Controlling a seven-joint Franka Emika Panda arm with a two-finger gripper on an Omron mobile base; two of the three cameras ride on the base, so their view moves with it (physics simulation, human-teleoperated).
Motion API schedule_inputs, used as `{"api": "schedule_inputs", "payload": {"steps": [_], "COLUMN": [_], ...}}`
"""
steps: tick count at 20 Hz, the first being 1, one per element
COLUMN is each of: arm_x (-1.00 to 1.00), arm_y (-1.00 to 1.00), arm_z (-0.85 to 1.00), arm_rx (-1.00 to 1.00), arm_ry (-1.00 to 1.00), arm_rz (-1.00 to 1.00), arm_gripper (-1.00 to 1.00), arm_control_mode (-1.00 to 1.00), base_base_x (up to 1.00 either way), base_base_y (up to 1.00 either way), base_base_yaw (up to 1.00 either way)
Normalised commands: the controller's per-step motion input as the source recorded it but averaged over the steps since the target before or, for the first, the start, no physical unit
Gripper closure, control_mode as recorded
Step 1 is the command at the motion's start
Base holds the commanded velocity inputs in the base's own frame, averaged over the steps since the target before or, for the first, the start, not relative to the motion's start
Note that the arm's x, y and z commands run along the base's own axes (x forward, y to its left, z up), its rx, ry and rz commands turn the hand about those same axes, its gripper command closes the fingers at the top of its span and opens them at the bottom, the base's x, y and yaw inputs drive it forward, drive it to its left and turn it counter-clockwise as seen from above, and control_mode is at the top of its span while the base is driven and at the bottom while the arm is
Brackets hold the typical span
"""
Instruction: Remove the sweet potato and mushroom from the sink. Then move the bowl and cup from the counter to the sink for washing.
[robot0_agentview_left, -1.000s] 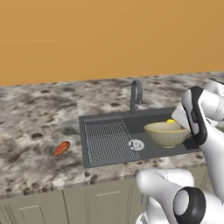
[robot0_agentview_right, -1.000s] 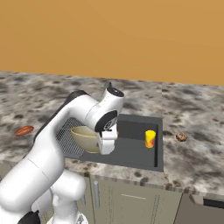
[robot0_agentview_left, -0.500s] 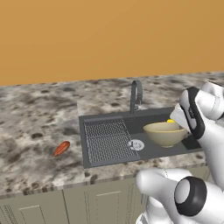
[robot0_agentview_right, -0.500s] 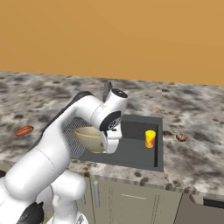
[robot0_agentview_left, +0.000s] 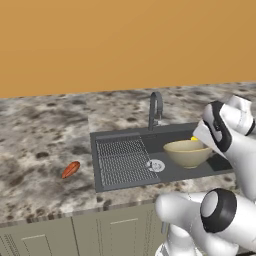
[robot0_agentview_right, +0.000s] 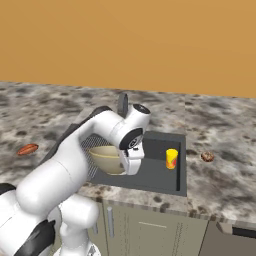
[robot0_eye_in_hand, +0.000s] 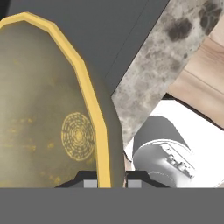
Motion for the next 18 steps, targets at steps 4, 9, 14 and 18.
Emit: {"api": "schedule_inputs", "payload": {"steps": [4, 9, 14, 18], "arm_x": [0.22, 0.24, 0.28, 0.27], "arm_y": [-0.06, -0.06, -0.05, -0.04], "arm_z": [-0.19, -0.17, -0.17, -0.2], "arm_rx": [0.0, 0.0, 0.0, 0.0], "arm_ry": [0.0, 0.0, 0.0, 0.0], "arm_rz": [0.03, 0.03, 0.02, 0.02], "arm_gripper": [1.0, 1.0, 1.0, 1.0], "arm_control_mode": [-1.0, -1.0, -1.0, -1.0], "base_base_x": [0.0, 0.0, 0.0, 0.0], "base_base_y": [0.0, 0.0, 0.0, 0.0], "base_base_yaw": [0.0, 0.0, 0.0, 0.0]}}
